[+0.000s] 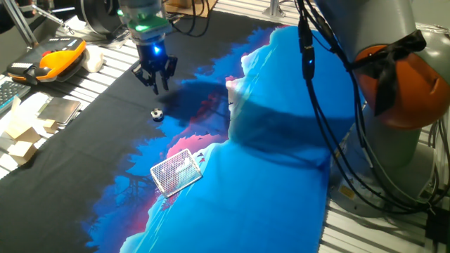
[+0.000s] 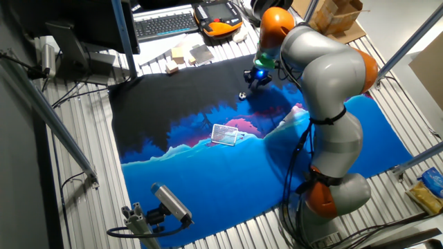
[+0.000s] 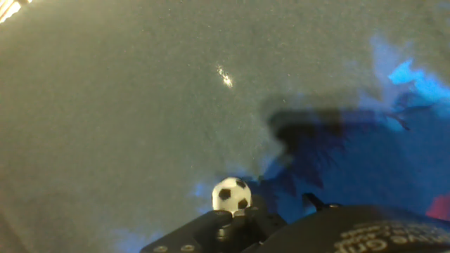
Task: Push the soccer ball into the goal
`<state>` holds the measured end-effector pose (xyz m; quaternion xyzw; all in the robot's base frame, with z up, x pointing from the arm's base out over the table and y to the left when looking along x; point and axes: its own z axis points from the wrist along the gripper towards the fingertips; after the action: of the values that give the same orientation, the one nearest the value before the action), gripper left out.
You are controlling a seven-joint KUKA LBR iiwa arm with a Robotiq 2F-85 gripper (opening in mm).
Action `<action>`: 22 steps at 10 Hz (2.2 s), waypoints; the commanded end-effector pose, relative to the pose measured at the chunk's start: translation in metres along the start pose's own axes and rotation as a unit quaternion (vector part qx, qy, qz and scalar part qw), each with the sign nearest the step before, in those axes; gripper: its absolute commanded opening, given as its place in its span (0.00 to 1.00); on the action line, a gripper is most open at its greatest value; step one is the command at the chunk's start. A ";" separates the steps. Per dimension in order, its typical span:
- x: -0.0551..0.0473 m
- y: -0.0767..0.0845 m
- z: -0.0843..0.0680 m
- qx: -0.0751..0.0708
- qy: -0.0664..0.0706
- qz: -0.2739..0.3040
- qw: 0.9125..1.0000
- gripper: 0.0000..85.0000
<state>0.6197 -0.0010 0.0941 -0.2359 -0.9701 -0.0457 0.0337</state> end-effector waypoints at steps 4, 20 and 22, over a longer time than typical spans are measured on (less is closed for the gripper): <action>0.000 0.000 -0.001 0.013 -0.003 0.005 1.000 0.40; 0.000 0.000 -0.001 -0.002 0.011 0.043 0.999 0.40; 0.000 0.000 -0.001 0.025 0.004 0.026 0.999 0.40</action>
<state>0.6196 -0.0011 0.0943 -0.2565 -0.9654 -0.0206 0.0413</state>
